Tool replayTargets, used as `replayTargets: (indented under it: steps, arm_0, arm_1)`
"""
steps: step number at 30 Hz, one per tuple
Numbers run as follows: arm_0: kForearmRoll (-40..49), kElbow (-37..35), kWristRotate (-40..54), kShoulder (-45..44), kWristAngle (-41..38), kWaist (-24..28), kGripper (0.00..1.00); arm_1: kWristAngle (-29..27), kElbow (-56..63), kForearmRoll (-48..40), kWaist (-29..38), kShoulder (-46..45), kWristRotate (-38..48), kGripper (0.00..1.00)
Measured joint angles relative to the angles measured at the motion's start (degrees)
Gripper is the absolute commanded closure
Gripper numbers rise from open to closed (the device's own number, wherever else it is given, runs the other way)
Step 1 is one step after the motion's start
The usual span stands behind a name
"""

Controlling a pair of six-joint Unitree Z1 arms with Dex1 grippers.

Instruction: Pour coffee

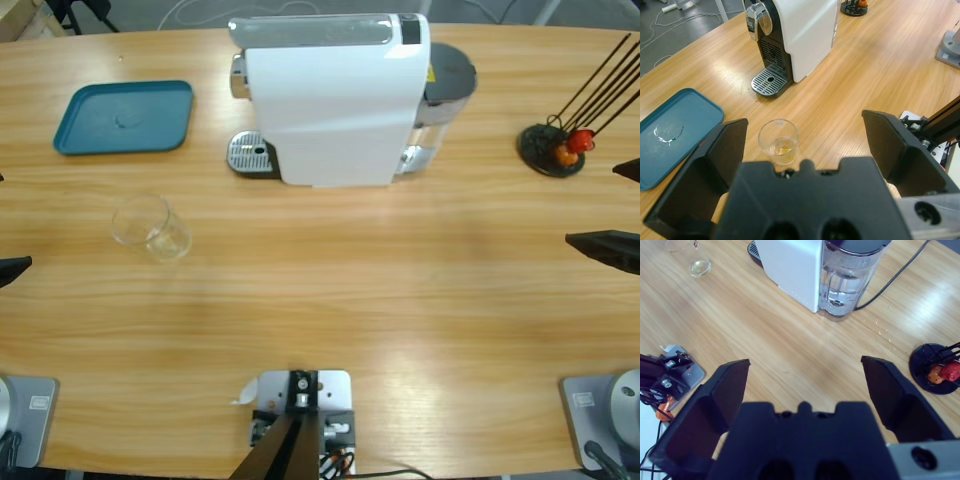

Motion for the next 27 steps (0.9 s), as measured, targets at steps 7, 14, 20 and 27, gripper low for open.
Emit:
replayTargets:
  steps: [7,14,20,27]
  arm_0:
    - [0.0,0.0,0.0,0.5,0.0,0.0,0.000]
    - [0.0,-0.1,-1.5,1.1,0.5,0.0,0.000]
    - [-0.6,-5.6,-3.3,6.4,1.3,2.2,0.000]
    - [-0.7,-24.1,-5.0,24.1,1.4,2.7,0.000]
  arm_1:
    - [0.0,0.0,0.0,0.0,0.0,0.0,0.000]
    - [0.0,0.0,0.0,0.0,0.0,0.0,0.000]
    - [0.0,0.0,0.0,0.0,0.0,0.0,0.000]
    - [0.0,0.0,0.0,0.1,0.0,0.0,0.000]
